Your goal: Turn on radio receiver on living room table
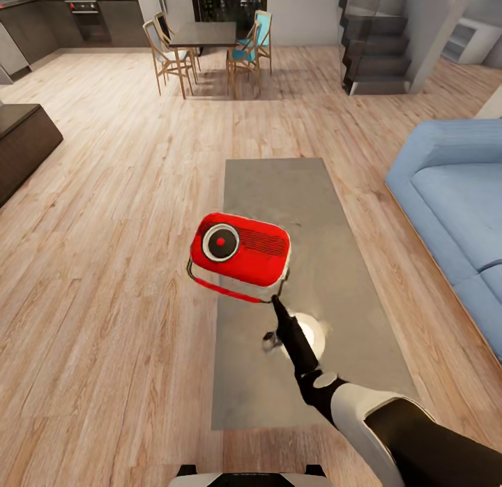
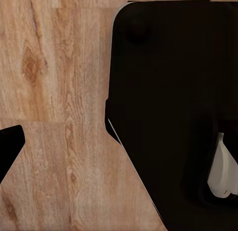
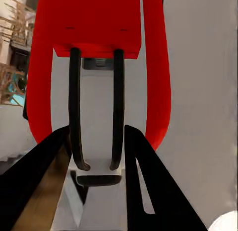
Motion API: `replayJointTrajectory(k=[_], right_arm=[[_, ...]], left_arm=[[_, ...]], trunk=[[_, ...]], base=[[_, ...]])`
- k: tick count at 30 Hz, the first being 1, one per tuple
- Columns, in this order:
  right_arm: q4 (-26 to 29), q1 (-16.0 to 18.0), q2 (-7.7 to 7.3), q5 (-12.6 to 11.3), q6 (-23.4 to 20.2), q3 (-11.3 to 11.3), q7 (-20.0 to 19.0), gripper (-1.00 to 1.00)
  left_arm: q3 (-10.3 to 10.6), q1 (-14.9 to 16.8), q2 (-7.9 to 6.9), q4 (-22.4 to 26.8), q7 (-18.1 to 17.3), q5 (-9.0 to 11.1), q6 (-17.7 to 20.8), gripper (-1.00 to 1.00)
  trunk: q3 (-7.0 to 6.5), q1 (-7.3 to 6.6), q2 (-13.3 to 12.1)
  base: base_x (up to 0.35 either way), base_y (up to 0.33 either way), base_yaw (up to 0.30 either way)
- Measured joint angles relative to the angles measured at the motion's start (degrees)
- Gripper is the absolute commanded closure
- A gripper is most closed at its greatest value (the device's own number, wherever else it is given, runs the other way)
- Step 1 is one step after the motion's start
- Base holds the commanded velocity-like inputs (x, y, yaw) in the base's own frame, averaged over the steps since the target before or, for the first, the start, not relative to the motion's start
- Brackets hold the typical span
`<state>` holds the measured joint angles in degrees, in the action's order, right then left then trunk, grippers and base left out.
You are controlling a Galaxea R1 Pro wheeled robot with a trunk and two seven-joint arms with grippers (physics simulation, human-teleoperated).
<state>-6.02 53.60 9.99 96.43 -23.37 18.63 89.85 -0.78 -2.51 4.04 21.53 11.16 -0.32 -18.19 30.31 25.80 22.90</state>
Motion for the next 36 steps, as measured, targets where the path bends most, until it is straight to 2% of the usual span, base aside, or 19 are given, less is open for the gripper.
replayJointTrajectory(k=[1,2,3,4,5,6,8,9,12,13,16,19,21,25,29,33,36], right_arm=[[0.1,-0.3,0.0,3.6,-1.0,1.8,0.1,1.0],[1.4,-0.4,0.01,5.5,-1.5,2.1,0.1,1.0],[1.6,-0.6,0.01,3.7,-2.3,2.3,0.1,1.0],[1.7,-0.8,0.0,3.7,-3.2,-1.2,0.1,1.0],[1.7,-0.9,-0.01,3.8,-3.8,-3.6,0.1,1.0],[1.7,-1.0,-0.01,4.2,-4.5,-3.5,0.1,1.0],[1.7,-1.1,0.01,4.9,-5.9,0.5,0.1,1.0],[1.7,-1.2,0.01,5.1,-6.6,1.2,0.1,1.0],[2.0,-1.2,0.0,4.9,-10.6,-1.9,0.1,1.0],[2.2,-1.2,0.0,5.0,-11.4,-1.9,0.1,1.0],[4.4,-1.2,0.01,5.2,-12.5,0.4,0.1,1.0],[8.2,-1.2,-0.08,5.3,-13.1,-0.7,0.1,1.0],[9.4,-1.2,-0.76,5.4,-13.5,0.0,0.1,1.0],[10.5,-1.2,-2.18,6.2,-16.1,4.7,0.1,1.0],[12.3,-1.2,-2.88,6.3,-16.9,4.0,0.1,1.0],[13.9,-1.2,-3.69,6.2,-17.2,4.8,0.1,1.0],[14.1,-1.2,-3.97,6.1,-17.3,4.3,0.1,1.0]], left_arm=[[0.0,0.0,0.0,0.0,0.0,0.0,0.0,-1.0],[0.0,0.0,0.0,0.0,0.0,0.0,0.0,-1.0],[0.0,0.0,0.0,0.0,0.0,0.0,0.0,-1.0],[0.0,0.0,0.0,0.0,0.0,0.0,0.0,-1.0],[0.0,0.0,0.0,0.0,0.0,0.0,0.0,-1.0],[0.0,0.0,0.0,0.0,0.0,0.0,0.0,-1.0],[0.0,0.0,0.0,0.0,0.0,0.0,0.0,-1.0],[0.0,0.0,0.0,0.0,0.0,0.0,0.0,-1.0],[0.0,0.0,0.0,0.0,0.0,0.0,0.0,-1.0],[0.0,0.0,0.0,0.0,0.0,0.0,0.0,-1.0],[0.0,0.0,0.0,0.0,0.0,0.0,0.0,-1.0],[0.1,0.0,0.0,0.0,0.0,0.0,0.0,-1.0],[0.1,0.0,0.0,0.0,0.0,0.0,0.0,-1.0],[0.1,0.0,0.0,0.0,0.0,0.0,0.0,-1.0],[0.1,0.0,0.0,0.0,0.0,0.0,0.0,-1.0],[0.1,0.0,0.0,0.0,-0.1,0.1,0.0,-1.0],[0.0,0.0,0.0,0.0,-0.2,0.1,-0.1,-1.0]], trunk=[[0.0,-0.01,0.0],[0.0,-0.01,0.0],[0.0,-0.02,0.0],[0.0,-0.01,0.0],[-0.01,-0.01,0.0],[-0.01,-0.01,0.0],[0.0,-0.01,0.0],[0.0,-0.01,0.0],[-0.01,-0.01,0.0],[-0.01,-0.01,0.0],[-0.01,0.0,0.0],[-0.01,-0.01,0.0],[-0.01,-0.01,0.0],[0.0,-0.01,0.0],[-0.01,-0.01,0.0],[-0.01,-0.01,0.0],[-0.01,-0.01,0.0]], base=[[0.0,0.0,0.0],[0.0,0.0,0.0],[0.0,0.0,0.0],[0.0,0.0,0.0],[0.0,0.0,0.0],[0.0,0.0,0.0],[0.0,0.0,0.0],[0.0,0.0,0.0],[0.0,0.0,0.0],[0.0,0.0,0.0],[0.0,0.0,0.0],[0.0,0.0,0.0],[0.0,0.0,0.0],[0.0,0.0,0.0],[0.0,0.0,0.0],[0.0,0.0,0.0],[0.0,0.0,0.0]])
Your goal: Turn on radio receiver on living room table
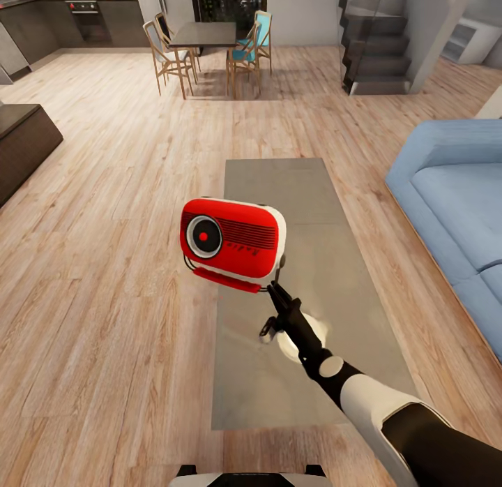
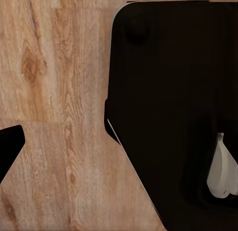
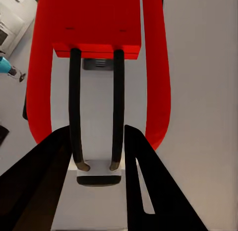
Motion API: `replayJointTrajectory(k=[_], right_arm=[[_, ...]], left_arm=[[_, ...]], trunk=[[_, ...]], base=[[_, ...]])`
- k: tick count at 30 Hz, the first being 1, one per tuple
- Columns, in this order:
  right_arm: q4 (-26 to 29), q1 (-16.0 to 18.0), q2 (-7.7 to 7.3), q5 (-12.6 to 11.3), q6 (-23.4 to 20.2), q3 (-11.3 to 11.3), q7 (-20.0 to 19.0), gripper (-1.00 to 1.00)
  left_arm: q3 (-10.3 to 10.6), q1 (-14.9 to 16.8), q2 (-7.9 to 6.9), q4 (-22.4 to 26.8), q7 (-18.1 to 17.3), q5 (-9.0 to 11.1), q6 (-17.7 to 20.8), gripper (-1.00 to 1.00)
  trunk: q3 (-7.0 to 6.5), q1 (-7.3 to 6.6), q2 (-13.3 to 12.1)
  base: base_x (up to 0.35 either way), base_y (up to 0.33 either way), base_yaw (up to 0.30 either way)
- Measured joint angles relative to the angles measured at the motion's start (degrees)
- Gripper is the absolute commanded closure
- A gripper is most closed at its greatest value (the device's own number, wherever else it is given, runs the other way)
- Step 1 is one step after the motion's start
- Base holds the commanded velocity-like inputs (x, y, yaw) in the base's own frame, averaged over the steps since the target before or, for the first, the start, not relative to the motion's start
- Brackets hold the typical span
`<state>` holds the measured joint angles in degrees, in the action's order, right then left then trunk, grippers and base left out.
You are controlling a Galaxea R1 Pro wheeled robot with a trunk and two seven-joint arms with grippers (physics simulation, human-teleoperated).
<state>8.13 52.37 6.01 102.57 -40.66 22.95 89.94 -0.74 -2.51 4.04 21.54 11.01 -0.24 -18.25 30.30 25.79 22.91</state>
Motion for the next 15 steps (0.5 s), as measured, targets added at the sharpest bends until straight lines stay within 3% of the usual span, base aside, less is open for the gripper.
replayJointTrajectory(k=[15], right_arm=[[-0.1,-1.6,-0.41,0.8,0.1,0.6,0.0,1.0]], left_arm=[[-0.2,0.0,-0.52,0.1,-0.1,0.3,0.0,-1.0]], trunk=[[0.0,0.0,0.0]], base=[[0.0,0.0,0.0]])
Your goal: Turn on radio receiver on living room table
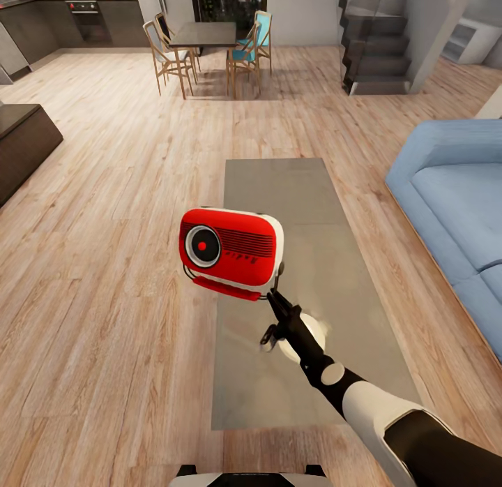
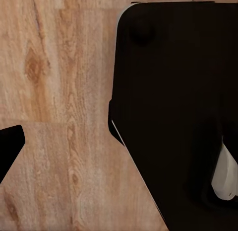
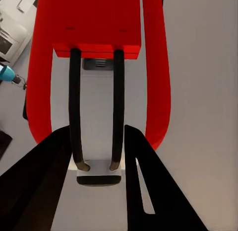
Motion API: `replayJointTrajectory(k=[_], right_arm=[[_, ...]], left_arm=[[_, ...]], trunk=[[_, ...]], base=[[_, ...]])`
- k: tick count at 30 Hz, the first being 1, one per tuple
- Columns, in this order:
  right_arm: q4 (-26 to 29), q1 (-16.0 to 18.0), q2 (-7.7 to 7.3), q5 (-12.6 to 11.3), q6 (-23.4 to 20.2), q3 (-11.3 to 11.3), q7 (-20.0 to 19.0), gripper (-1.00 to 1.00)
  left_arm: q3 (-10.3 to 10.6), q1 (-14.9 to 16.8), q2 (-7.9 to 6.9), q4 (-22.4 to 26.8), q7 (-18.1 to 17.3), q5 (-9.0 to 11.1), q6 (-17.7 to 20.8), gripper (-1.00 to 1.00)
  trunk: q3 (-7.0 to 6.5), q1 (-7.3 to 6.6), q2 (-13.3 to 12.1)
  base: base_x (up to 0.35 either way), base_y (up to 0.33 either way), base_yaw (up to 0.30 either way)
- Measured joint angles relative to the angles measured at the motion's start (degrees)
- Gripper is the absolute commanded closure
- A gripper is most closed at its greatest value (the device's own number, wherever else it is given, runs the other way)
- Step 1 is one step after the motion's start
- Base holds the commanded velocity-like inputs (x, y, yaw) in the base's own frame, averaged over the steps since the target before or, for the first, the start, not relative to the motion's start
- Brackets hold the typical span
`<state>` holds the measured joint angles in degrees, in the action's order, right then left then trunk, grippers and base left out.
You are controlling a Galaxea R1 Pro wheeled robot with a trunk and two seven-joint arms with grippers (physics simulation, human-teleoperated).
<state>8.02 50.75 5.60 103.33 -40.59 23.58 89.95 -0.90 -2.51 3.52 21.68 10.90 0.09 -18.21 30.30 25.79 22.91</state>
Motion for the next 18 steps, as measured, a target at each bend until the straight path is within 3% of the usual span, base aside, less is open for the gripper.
replayJointTrajectory(k=[8,9,18], right_arm=[[0.0,-0.2,0.01,0.0,0.3,-0.1,0.0,1.0],[0.0,-0.2,0.01,0.0,0.3,-0.1,0.0,1.0],[0.0,-0.3,0.01,-0.1,0.4,-0.1,0.0,1.0]], left_arm=[[0.0,0.0,-0.46,3.0,0.4,-0.6,0.4,-1.0],[0.0,0.0,-0.52,4.0,0.4,-0.6,0.4,1.0],[-0.4,0.0,-0.61,16.6,1.5,-0.4,1.8,1.0]], trunk=[[0.0,0.0,0.0],[0.0,0.0,0.0],[0.0,0.0,0.0]], base=[[0.0,0.0,0.0],[0.0,0.0,0.0],[0.0,0.0,0.0]])
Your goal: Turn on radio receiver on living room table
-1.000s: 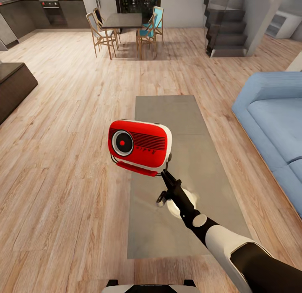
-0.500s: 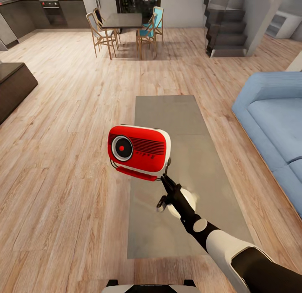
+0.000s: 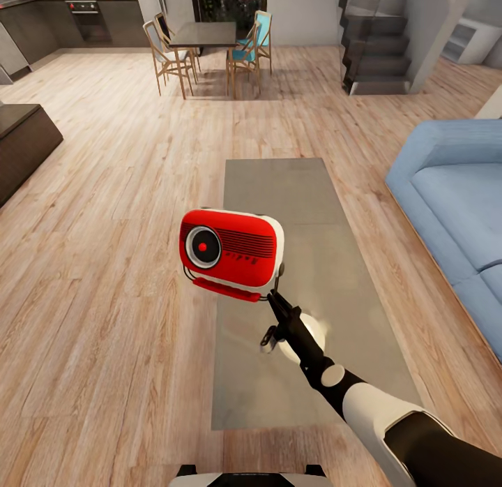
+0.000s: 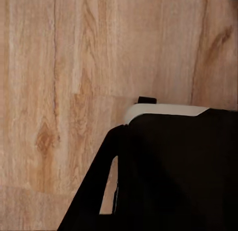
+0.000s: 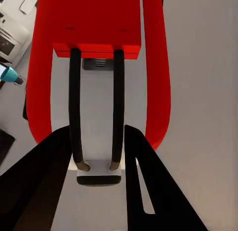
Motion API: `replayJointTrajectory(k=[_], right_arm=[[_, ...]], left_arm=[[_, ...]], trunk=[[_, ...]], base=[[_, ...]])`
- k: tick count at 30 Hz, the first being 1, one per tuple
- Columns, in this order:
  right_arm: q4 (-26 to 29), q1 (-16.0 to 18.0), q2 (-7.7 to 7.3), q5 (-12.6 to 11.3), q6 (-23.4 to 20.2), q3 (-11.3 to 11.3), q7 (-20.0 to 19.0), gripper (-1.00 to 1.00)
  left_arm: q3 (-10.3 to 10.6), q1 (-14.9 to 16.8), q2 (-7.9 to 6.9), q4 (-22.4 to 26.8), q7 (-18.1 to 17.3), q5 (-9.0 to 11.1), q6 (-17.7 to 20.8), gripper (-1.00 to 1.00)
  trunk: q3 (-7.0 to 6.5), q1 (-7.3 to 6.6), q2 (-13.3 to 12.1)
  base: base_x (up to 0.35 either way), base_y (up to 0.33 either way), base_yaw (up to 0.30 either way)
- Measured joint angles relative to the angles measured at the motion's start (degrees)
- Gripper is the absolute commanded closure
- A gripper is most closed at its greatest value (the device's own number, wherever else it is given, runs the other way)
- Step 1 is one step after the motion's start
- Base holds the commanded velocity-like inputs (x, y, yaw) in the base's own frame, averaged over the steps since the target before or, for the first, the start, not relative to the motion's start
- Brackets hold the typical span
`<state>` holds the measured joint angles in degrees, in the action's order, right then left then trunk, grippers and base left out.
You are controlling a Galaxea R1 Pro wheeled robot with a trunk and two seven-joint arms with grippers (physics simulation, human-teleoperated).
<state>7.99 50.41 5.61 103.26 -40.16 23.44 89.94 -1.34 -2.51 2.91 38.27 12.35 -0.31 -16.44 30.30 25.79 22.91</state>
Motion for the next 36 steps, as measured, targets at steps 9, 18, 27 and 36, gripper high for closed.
replayJointTrajectory(k=[9,18,27,36], right_arm=[[0.0,-1.3,0.0,0.0,0.1,0.0,0.0,1.0],[0.0,-1.4,0.0,-0.1,0.1,0.0,0.0,1.0],[0.1,-1.4,0.09,-0.1,0.0,0.0,0.0,1.0],[0.0,-1.4,0.01,-0.2,-0.4,0.0,0.0,1.0]], left_arm=[[-2.1,0.5,0.62,16.2,1.9,0.3,15.6,1.0],[-0.4,6.0,2.01,41.7,-2.9,0.5,43.7,1.0],[2.8,16.7,7.08,43.5,-3.9,0.4,54.0,1.0],[5.8,21.4,7.08,50.1,-3.9,0.6,61.4,1.0]], trunk=[[0.0,0.0,0.0],[0.0,0.0,0.0],[0.0,0.0,0.0],[0.0,0.0,0.0]], base=[[0.0,0.0,0.0],[0.0,0.0,0.0],[0.0,0.0,0.0],[0.0,0.0,0.0]])
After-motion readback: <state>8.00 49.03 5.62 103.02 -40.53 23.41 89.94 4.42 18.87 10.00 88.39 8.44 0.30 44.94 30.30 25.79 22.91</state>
